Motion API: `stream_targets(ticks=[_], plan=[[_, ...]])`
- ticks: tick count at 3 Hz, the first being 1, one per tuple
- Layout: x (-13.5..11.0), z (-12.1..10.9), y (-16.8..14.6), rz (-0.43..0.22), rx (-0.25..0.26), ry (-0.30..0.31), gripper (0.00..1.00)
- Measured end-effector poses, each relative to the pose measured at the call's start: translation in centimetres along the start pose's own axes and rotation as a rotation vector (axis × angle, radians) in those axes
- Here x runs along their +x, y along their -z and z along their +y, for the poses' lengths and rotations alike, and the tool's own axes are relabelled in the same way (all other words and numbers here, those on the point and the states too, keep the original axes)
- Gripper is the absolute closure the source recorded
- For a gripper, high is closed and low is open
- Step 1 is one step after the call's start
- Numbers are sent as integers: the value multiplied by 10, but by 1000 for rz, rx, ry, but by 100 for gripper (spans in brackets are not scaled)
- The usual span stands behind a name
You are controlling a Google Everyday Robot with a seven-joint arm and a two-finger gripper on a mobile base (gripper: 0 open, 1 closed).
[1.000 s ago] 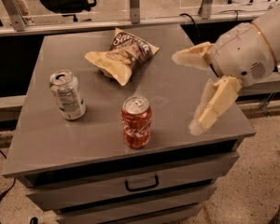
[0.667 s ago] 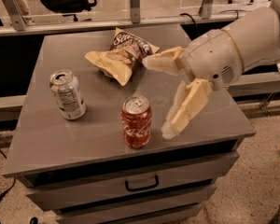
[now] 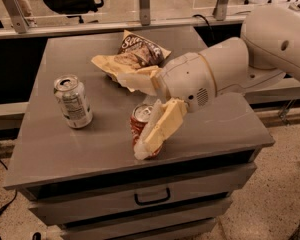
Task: Knock coke can over
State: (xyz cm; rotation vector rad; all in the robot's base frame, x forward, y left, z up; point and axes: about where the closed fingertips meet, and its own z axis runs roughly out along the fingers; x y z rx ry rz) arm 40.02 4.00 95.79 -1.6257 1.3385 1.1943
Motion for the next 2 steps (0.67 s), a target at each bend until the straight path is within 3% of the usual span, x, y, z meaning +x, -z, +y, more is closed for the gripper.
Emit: stream_targets(ticks=[1, 2], plan=[[0, 0, -2, -6, -1, -2, 0], [4, -5, 3, -52, -25, 34, 0]])
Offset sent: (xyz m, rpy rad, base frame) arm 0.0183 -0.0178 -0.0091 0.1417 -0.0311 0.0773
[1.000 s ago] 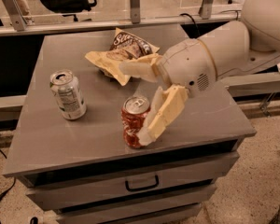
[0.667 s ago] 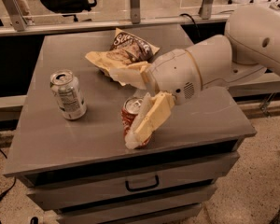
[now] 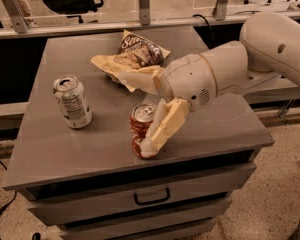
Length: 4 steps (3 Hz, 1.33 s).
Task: Knock coke can over
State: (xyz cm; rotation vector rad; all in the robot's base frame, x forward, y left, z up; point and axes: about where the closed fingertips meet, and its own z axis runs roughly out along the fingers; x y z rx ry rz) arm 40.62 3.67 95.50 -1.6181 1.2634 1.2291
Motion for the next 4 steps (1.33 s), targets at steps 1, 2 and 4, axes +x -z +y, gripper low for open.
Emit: stream_targets(ticks=[1, 2, 4], plan=[[7, -9, 12, -45, -26, 47, 0], [18, -12, 17, 2, -39, 71, 0], [60, -21, 23, 56, 8, 62, 0]])
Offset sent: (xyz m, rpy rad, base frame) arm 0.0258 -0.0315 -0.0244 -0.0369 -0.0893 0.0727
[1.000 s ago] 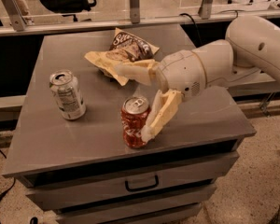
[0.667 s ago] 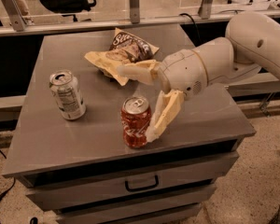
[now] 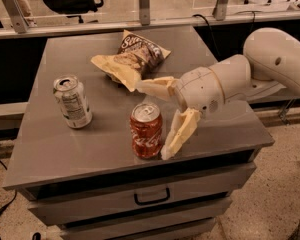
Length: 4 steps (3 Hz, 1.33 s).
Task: Knock coke can over
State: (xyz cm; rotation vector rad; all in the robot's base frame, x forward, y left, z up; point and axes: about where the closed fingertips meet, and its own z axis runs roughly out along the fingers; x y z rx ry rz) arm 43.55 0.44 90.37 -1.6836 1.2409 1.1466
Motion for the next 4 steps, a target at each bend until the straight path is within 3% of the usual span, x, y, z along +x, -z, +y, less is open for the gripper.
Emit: stream_targets(ticks=[1, 2, 3, 4], plan=[[20, 1, -8, -4, -6, -33, 0], [31, 10, -23, -1, -54, -59, 12], [38, 17, -30, -8, -74, -67, 26], [34, 17, -31, -56, -78, -43, 50]])
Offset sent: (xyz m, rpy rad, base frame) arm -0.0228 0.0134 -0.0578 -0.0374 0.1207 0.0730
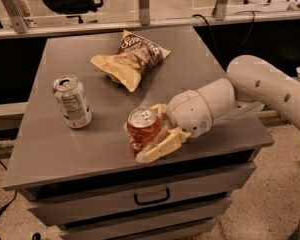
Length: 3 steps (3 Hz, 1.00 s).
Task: Knock coke can over
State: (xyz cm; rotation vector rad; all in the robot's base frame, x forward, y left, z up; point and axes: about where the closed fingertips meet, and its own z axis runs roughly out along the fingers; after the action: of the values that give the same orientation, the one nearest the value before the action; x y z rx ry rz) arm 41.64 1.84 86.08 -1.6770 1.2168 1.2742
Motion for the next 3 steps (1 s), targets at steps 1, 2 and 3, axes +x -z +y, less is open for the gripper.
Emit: stream_targets(ticks=[1, 2, 3], plan=[[-12, -6, 0, -29, 1, 33, 73], [-33, -13, 11, -39, 25, 77, 96], [-54, -13, 41, 43, 89, 96, 100]])
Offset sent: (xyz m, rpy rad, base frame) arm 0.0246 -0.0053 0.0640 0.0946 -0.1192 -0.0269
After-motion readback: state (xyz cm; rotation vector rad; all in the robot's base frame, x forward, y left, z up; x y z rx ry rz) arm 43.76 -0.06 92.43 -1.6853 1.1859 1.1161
